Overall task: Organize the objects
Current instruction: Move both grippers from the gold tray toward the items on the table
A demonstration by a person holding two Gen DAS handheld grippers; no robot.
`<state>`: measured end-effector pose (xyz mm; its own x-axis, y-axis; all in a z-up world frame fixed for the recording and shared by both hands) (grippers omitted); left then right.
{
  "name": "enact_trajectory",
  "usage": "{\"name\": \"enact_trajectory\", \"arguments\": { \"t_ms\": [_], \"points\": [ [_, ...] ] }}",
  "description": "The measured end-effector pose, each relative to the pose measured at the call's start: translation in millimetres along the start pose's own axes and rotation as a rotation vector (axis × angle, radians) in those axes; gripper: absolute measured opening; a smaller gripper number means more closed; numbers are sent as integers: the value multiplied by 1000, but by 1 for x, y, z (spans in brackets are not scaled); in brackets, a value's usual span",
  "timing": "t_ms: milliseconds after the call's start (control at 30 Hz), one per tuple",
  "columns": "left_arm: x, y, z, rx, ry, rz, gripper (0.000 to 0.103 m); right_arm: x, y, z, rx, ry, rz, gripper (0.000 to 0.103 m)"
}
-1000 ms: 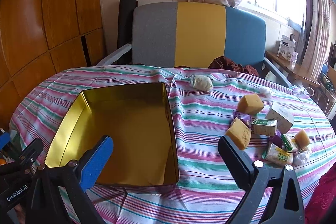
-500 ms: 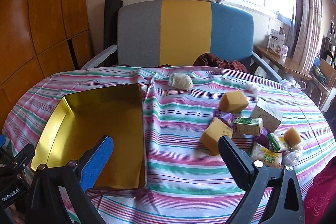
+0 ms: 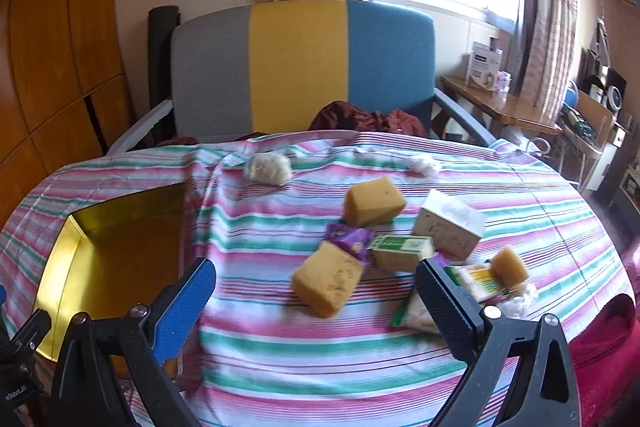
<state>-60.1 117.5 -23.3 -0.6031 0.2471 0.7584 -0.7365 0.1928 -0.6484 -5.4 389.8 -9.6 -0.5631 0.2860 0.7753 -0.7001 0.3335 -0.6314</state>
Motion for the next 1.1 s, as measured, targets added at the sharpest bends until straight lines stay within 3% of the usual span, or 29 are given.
{"name": "enact_trajectory", "arguments": {
  "t_ms": [167, 333, 467, 667, 767, 900, 1100],
  "points": [
    [3, 5, -23, -84, 15, 14, 103, 12, 6, -43, -29, 59, -1, 102],
    [4, 15, -46, -171, 6, 56, 103, 19, 19, -100, 6, 175, -3, 102],
    [12, 18, -70, -225, 53, 50, 103, 13, 30, -147, -35, 253, 0, 102],
    [24, 28, -121, -348, 125, 104, 102, -12, 42, -214, -67, 506, 14, 102],
    [29, 33, -154, -386, 209, 105, 102, -17, 45, -226, -58, 584, 24, 102],
    [26, 53, -198, -432, 294, 153, 102, -20, 49, -223, -35, 585, 55, 102],
    [23, 77, -252, -467, 411, 150, 102, -22, 53, -220, 3, 592, 82, 102]
  ]
}}
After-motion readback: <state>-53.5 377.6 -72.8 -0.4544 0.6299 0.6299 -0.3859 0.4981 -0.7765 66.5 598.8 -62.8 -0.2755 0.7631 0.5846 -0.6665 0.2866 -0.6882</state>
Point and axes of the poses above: each gripper's, at about its wrist camera, not at the fingertips, and y roughly the way its jaws point, z to its left, x to its top, the point moved 8 cm from there along y, roughly the way its jaws point, and after that the axes turned 1 degree about y, right-handed, at the moved point
